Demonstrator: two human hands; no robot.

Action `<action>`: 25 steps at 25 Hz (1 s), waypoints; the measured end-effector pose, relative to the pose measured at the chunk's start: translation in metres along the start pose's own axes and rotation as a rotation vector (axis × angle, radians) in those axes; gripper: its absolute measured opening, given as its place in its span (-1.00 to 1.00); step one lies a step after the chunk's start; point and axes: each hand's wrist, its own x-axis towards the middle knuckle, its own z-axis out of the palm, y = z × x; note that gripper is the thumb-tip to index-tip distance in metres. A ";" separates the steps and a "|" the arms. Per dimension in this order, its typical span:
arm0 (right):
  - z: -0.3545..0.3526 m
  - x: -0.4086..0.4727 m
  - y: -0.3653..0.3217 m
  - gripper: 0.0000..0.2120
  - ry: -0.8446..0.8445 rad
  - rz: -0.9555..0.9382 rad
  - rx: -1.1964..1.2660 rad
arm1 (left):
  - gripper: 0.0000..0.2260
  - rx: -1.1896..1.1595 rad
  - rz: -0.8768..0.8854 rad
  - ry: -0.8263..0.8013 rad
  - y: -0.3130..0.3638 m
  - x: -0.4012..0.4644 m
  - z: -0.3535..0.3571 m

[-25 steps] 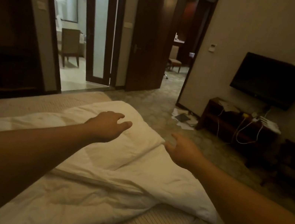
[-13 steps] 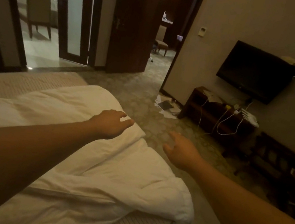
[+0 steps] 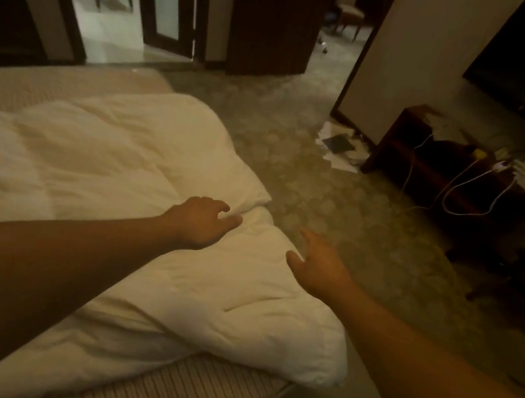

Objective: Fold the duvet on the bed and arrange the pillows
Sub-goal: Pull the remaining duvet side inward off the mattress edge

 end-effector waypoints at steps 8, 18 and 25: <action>0.065 0.034 0.161 -0.26 -0.285 -0.073 -0.057 | -0.40 -0.073 -0.310 -0.193 0.058 0.020 0.173; 0.181 0.023 0.249 -0.22 -0.571 -0.109 -0.154 | -0.58 -0.461 -0.698 -0.168 0.075 0.020 0.297; 0.237 0.036 0.251 -0.56 -0.367 -0.181 -0.353 | -0.68 -0.489 -0.743 0.059 0.058 0.017 0.353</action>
